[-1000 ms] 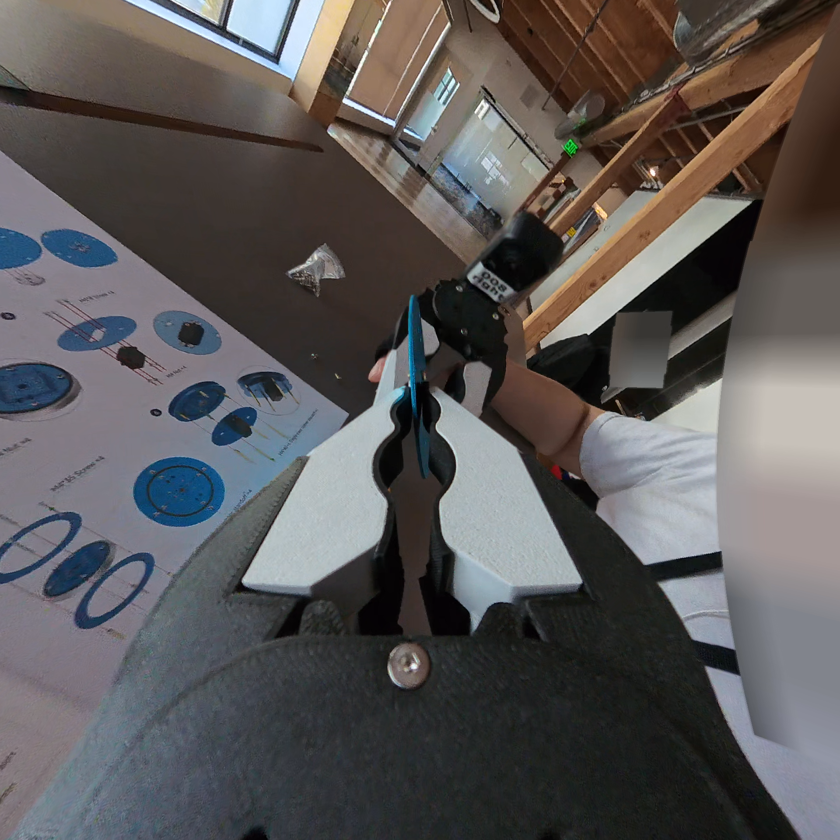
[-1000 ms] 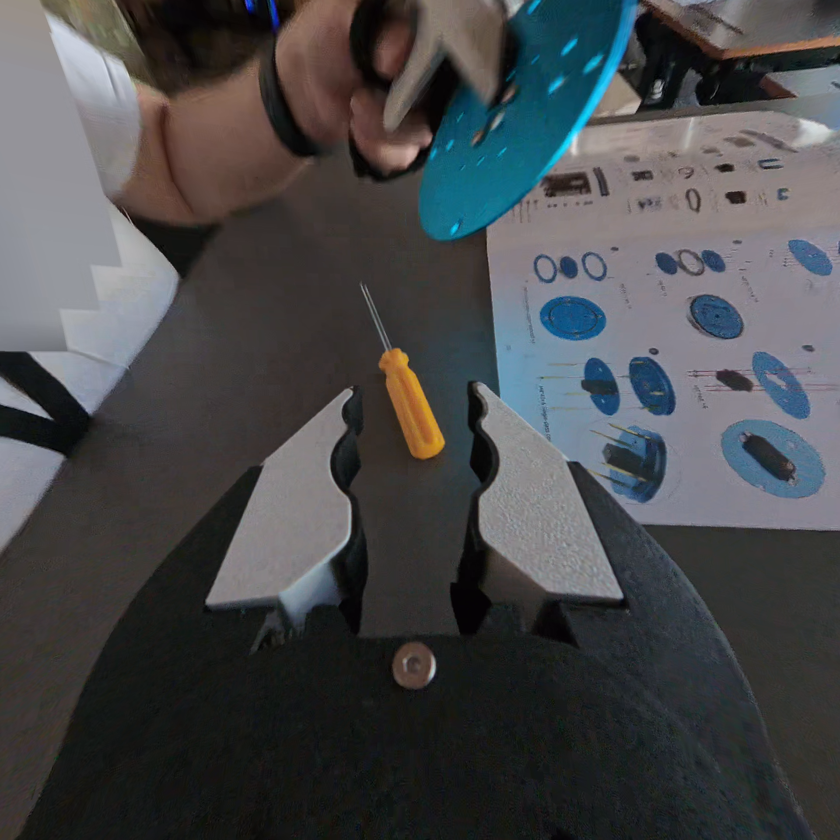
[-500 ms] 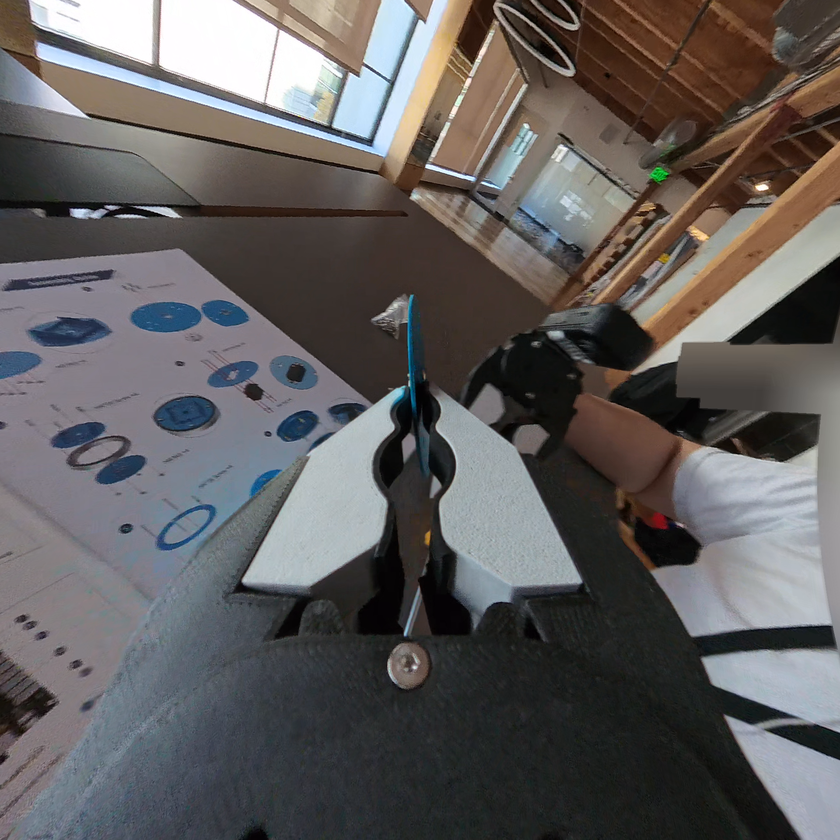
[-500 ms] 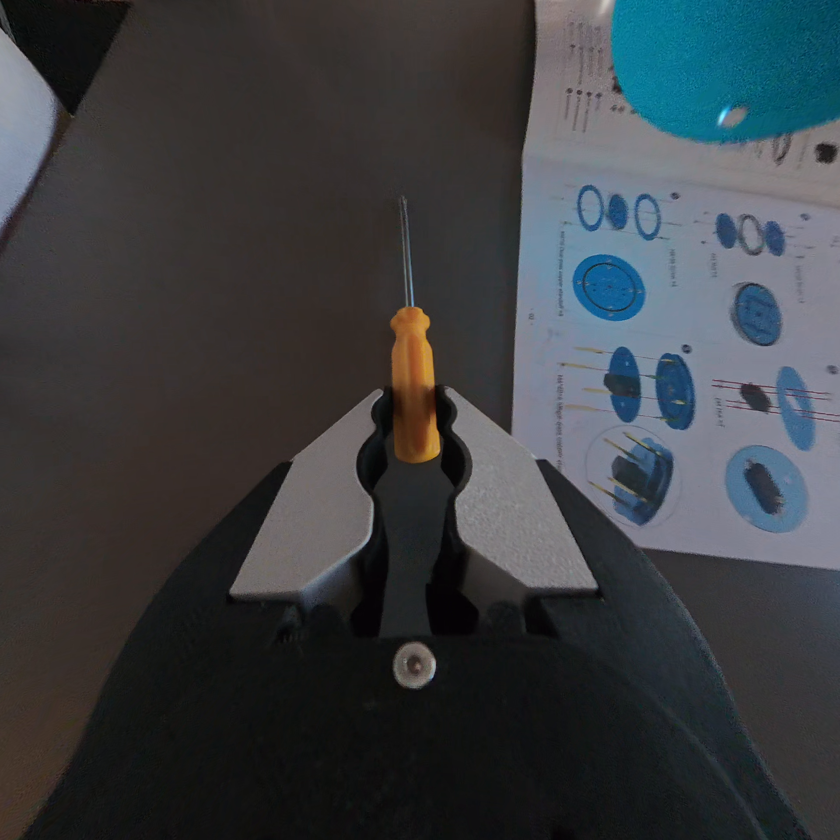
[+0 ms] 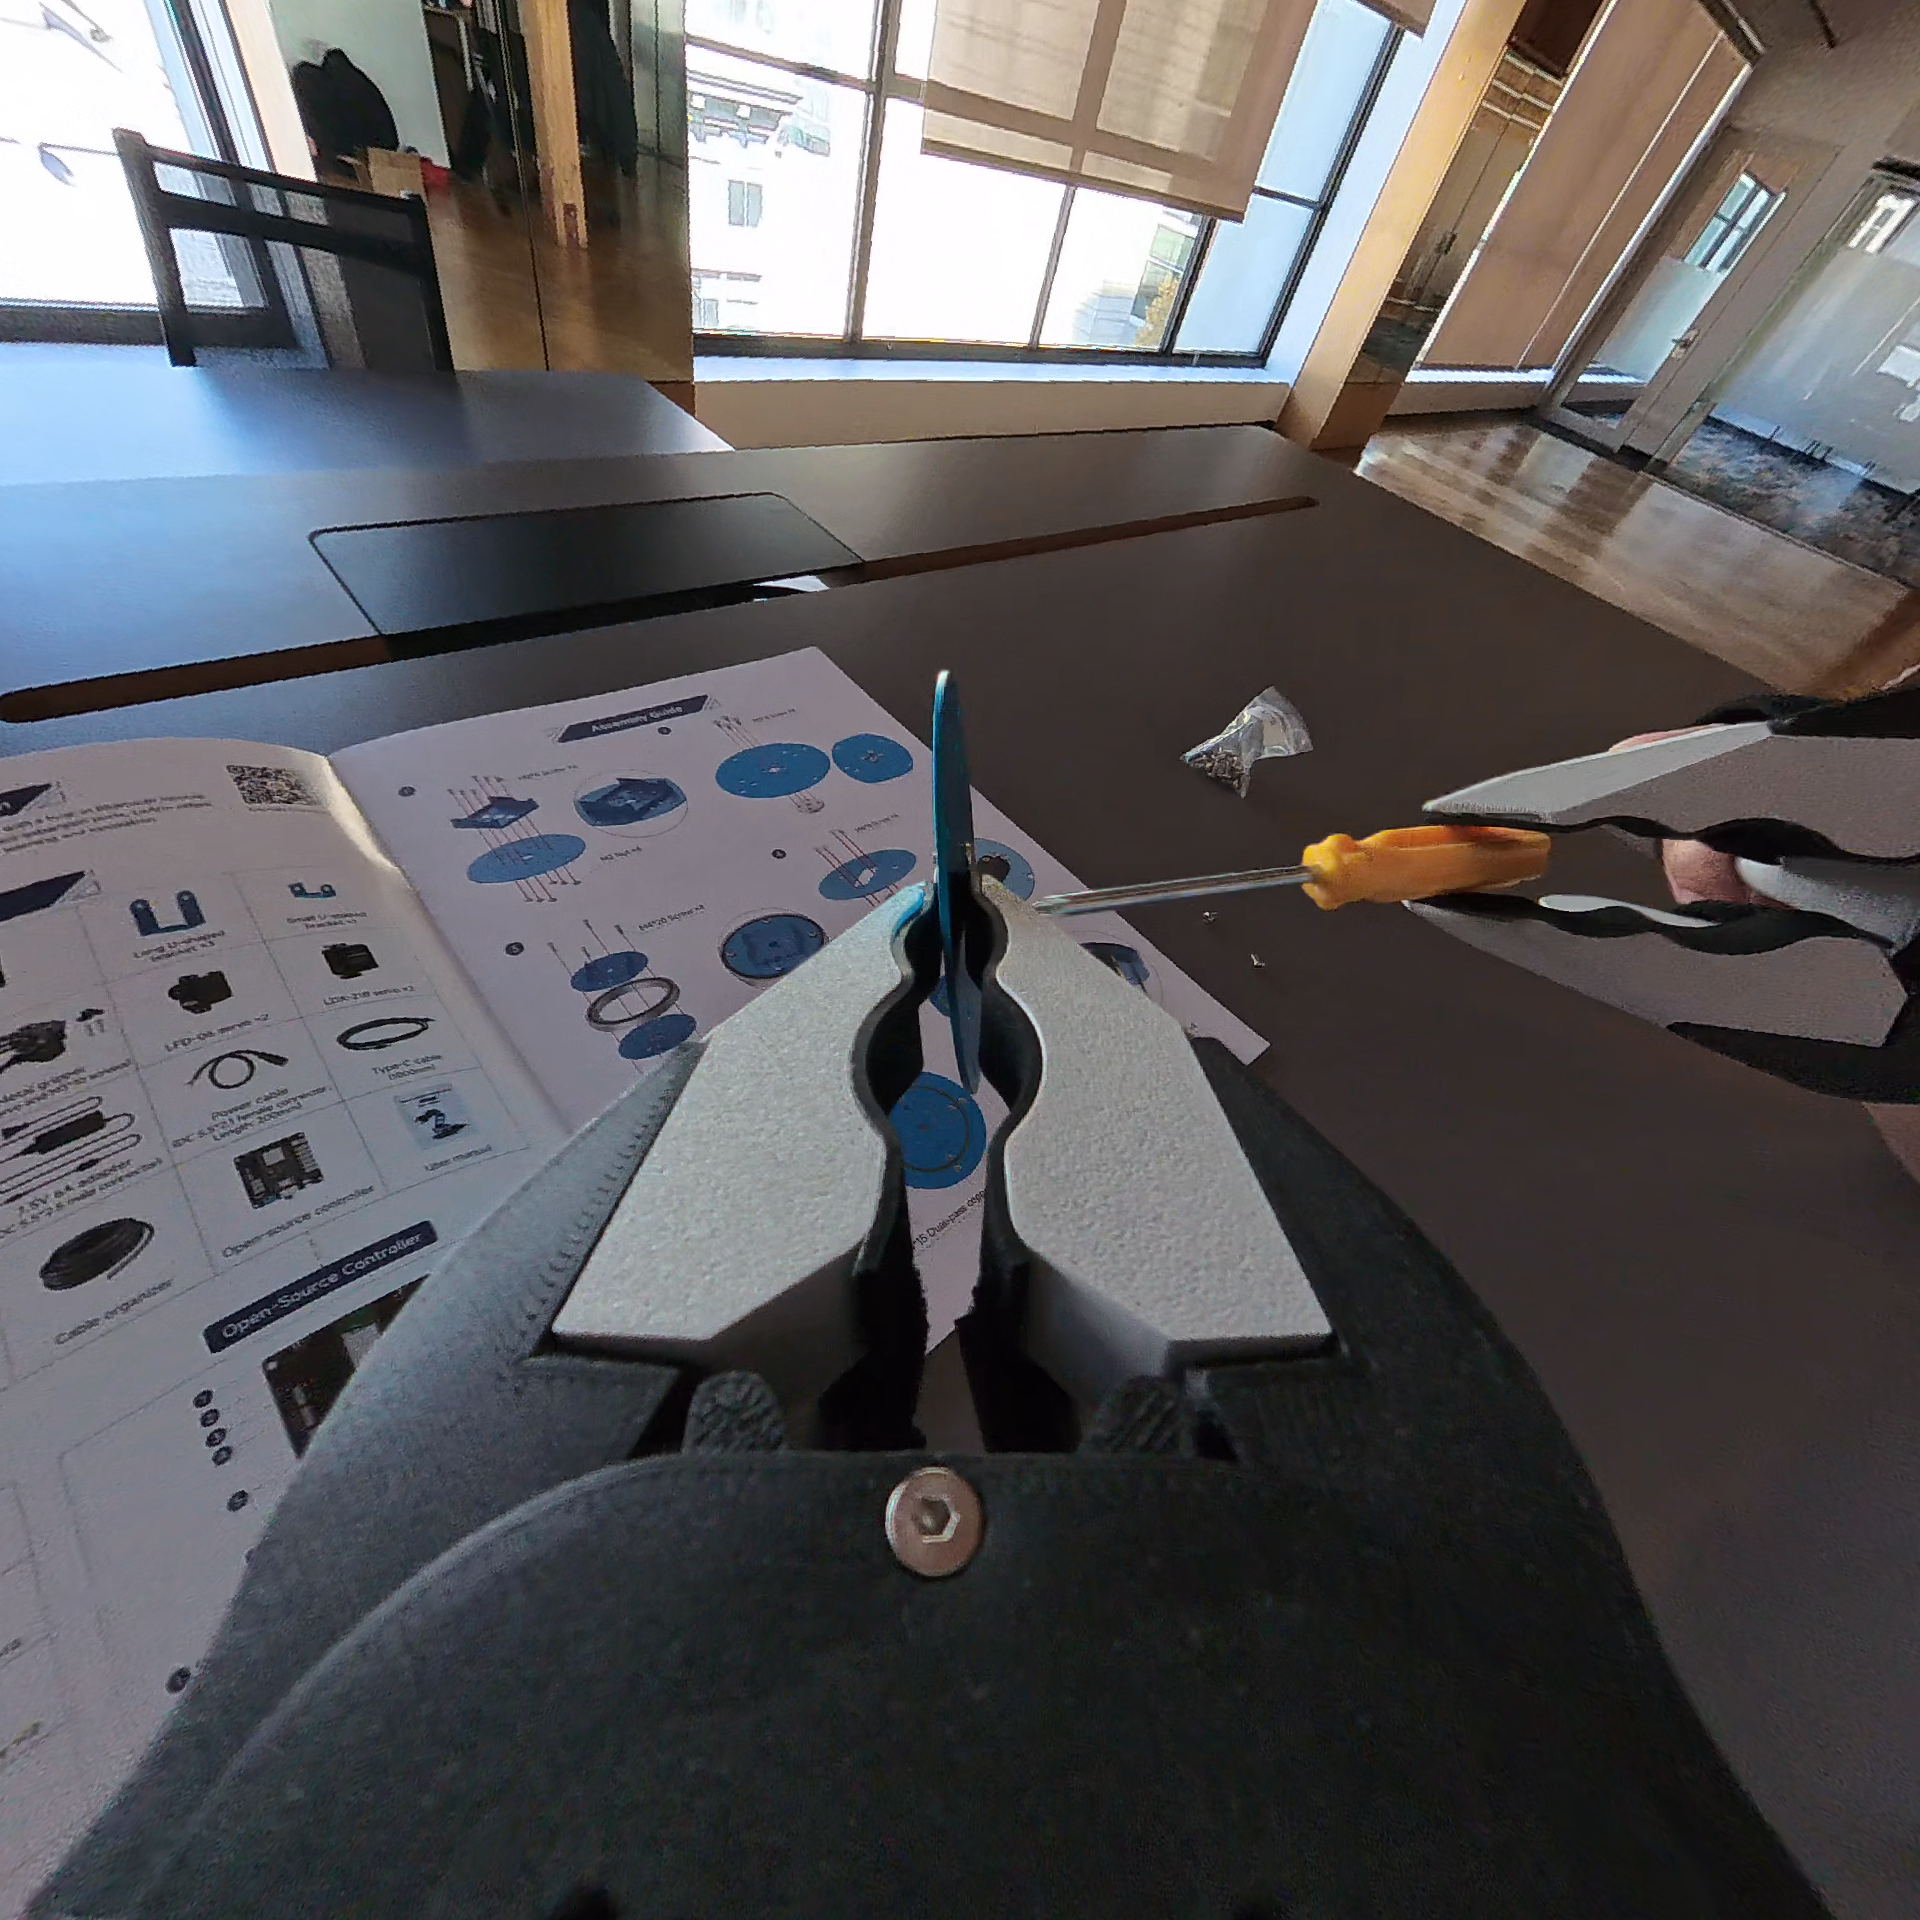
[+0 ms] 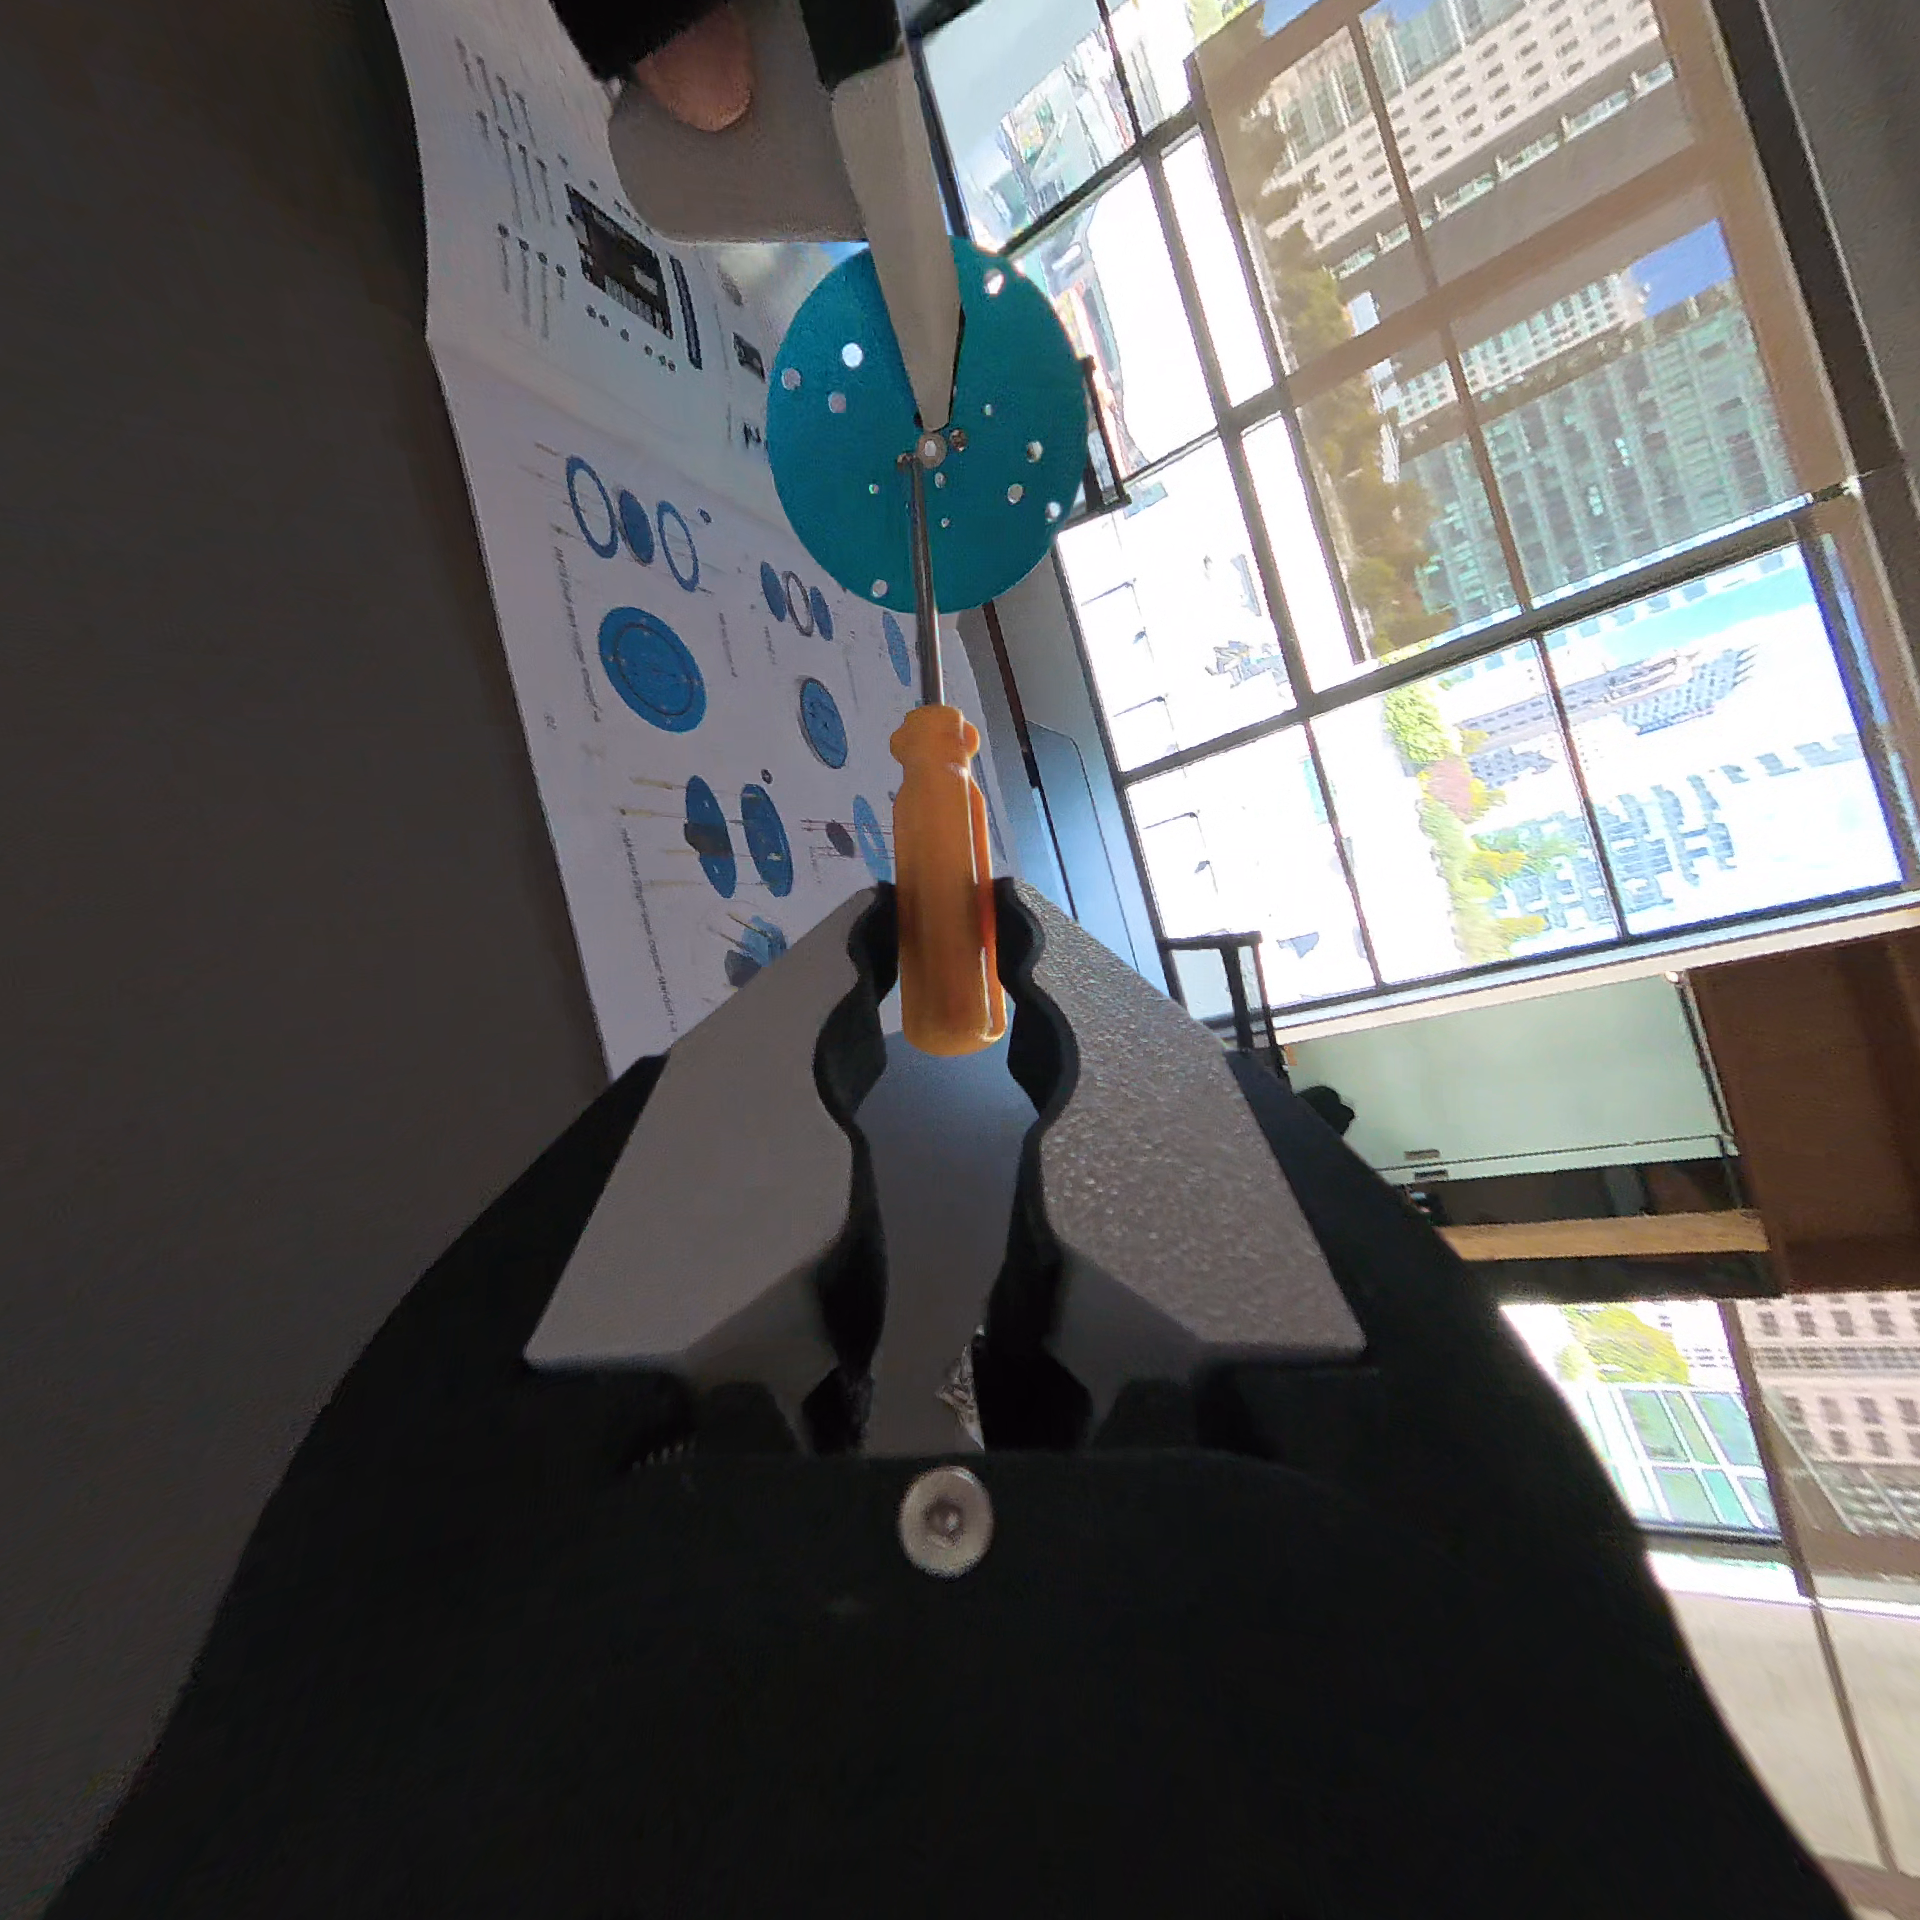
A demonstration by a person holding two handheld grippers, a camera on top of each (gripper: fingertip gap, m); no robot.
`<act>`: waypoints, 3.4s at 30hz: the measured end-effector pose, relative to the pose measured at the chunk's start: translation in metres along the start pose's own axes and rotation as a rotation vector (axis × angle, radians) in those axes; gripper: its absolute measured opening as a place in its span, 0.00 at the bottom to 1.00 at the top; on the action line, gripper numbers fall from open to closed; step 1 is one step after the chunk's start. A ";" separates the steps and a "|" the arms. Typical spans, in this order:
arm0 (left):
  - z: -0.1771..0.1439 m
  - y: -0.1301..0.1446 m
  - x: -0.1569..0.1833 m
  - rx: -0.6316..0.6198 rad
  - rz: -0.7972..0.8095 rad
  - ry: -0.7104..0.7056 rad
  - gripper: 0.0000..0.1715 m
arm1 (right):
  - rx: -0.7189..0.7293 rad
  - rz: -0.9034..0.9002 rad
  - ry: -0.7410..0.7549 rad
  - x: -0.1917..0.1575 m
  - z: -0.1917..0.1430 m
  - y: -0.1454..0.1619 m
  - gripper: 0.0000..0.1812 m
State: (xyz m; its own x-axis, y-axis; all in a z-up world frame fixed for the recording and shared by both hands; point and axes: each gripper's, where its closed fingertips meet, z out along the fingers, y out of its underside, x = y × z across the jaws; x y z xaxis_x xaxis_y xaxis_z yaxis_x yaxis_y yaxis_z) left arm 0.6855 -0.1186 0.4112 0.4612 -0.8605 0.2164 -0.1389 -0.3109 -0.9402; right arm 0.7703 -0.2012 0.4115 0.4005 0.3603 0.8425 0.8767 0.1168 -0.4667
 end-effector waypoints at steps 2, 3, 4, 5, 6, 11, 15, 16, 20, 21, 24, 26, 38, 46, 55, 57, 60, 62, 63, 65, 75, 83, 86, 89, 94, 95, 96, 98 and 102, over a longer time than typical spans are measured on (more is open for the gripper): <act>0.002 0.003 0.002 -0.015 0.008 -0.001 0.01 | -0.020 -0.037 0.006 -0.003 0.002 0.001 0.10; 0.003 0.004 0.002 -0.019 0.009 0.000 0.01 | -0.032 -0.051 0.011 -0.004 0.004 0.002 0.10; 0.003 0.005 0.003 -0.023 0.009 0.002 0.01 | -0.046 -0.062 0.017 -0.005 0.005 0.003 0.10; 0.004 0.006 0.003 -0.027 0.006 0.004 0.01 | -0.053 -0.067 0.025 -0.004 0.005 0.004 0.10; 0.004 0.007 0.003 -0.029 0.005 0.004 0.01 | -0.057 -0.066 0.030 -0.003 0.005 0.003 0.10; 0.004 0.008 0.002 -0.034 -0.014 0.013 0.01 | -0.062 -0.068 0.020 -0.005 0.006 0.002 0.10; 0.005 0.008 0.002 -0.036 -0.011 0.011 0.01 | -0.062 -0.067 0.019 -0.005 0.006 0.001 0.10; 0.005 0.008 0.002 -0.036 -0.010 0.010 0.01 | -0.061 -0.068 0.017 -0.005 0.006 0.001 0.10; 0.005 0.009 0.002 -0.040 -0.007 0.010 0.01 | -0.068 -0.075 0.016 -0.005 0.006 0.001 0.10; 0.005 0.009 0.002 -0.041 -0.005 0.008 0.01 | -0.072 -0.075 0.014 -0.005 0.007 0.002 0.10; 0.006 0.010 0.003 -0.045 -0.005 0.009 0.01 | -0.070 -0.084 0.008 -0.007 0.007 0.001 0.10; 0.007 0.012 0.003 -0.054 0.005 0.004 0.01 | -0.079 -0.092 0.011 -0.007 0.007 0.002 0.10; 0.008 0.014 0.004 -0.066 0.021 -0.006 0.01 | -0.127 -0.149 0.030 -0.006 0.007 0.004 0.10; 0.007 0.014 0.005 -0.067 0.020 0.001 0.01 | -0.127 -0.138 0.021 -0.007 0.007 0.006 0.10; 0.010 0.017 0.004 -0.082 0.028 -0.016 0.01 | -0.141 -0.152 0.022 -0.008 0.007 0.005 0.10; 0.011 0.019 0.001 -0.091 0.039 -0.042 0.01 | -0.162 -0.226 0.053 -0.007 0.007 0.001 0.10; 0.014 0.025 -0.004 -0.120 0.057 -0.085 0.01 | -0.210 -0.357 0.089 -0.010 0.009 -0.003 0.10; 0.017 0.030 -0.006 -0.142 0.054 -0.098 0.01 | -0.220 -0.457 0.118 -0.010 0.011 -0.007 0.10; 0.018 0.032 -0.007 -0.152 0.050 -0.100 0.01 | -0.231 -0.503 0.133 -0.009 0.012 -0.007 0.10; 0.020 0.036 -0.010 -0.171 0.047 -0.108 0.01 | -0.244 -0.542 0.134 -0.012 0.014 -0.008 0.10; 0.023 0.033 -0.016 -0.160 0.071 -0.153 0.01 | -0.209 -0.056 -0.035 -0.026 0.019 -0.010 0.09; 0.023 0.027 -0.015 -0.126 0.128 -0.187 0.01 | -0.097 0.505 -0.210 -0.026 0.020 -0.004 0.09; 0.022 0.022 -0.017 -0.103 0.132 -0.194 0.01 | -0.060 0.665 -0.258 -0.026 0.023 -0.002 0.09; 0.021 0.021 -0.020 -0.094 0.135 -0.204 0.01 | -0.040 0.799 -0.312 -0.029 0.027 0.001 0.09; 0.020 0.018 -0.023 -0.084 0.177 -0.233 0.01 | 0.020 1.099 -0.453 -0.035 0.033 0.002 0.09; 0.020 0.019 -0.023 -0.090 0.187 -0.234 0.01 | 0.022 1.125 -0.473 -0.036 0.034 0.004 0.10; 0.021 0.019 -0.023 -0.091 0.193 -0.233 0.01 | 0.018 1.118 -0.479 -0.037 0.034 0.005 0.10; 0.022 0.018 -0.023 -0.091 0.203 -0.234 0.01 | 0.014 1.036 -0.444 -0.035 0.033 0.005 0.10; 0.018 0.013 -0.029 -0.091 0.279 -0.300 0.01 | -0.022 0.836 -0.351 -0.030 0.030 0.003 0.10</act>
State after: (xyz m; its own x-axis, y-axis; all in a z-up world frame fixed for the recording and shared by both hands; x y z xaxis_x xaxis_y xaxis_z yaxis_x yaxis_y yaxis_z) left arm 0.6857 -0.0910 0.3878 0.6280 -0.7651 -0.1423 -0.3653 -0.1284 -0.9220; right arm 0.7531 -0.1843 0.3764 0.8076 0.5814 0.0988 0.3426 -0.3261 -0.8811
